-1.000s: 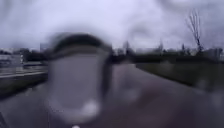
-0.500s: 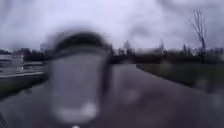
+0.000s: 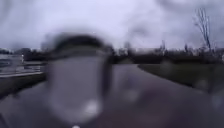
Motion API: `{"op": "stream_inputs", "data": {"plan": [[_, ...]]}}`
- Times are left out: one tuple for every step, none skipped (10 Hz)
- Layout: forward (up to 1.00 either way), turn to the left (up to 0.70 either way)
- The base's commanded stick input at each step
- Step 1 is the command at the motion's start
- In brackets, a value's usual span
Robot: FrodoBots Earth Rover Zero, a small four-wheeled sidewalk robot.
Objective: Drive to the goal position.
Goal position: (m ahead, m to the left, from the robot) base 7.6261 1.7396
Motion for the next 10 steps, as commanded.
{"op": "stream_inputs", "data": {"plan": [[0.7, 0.0], [0.7, 0.0], [0.7, 0.0], [0.7, 0.0], [0.7, 0.0], [0.7, 0.0], [0.7, 0.0], [0.7, 0.0], [0.7, 0.0], [0.7, 0.0]]}}
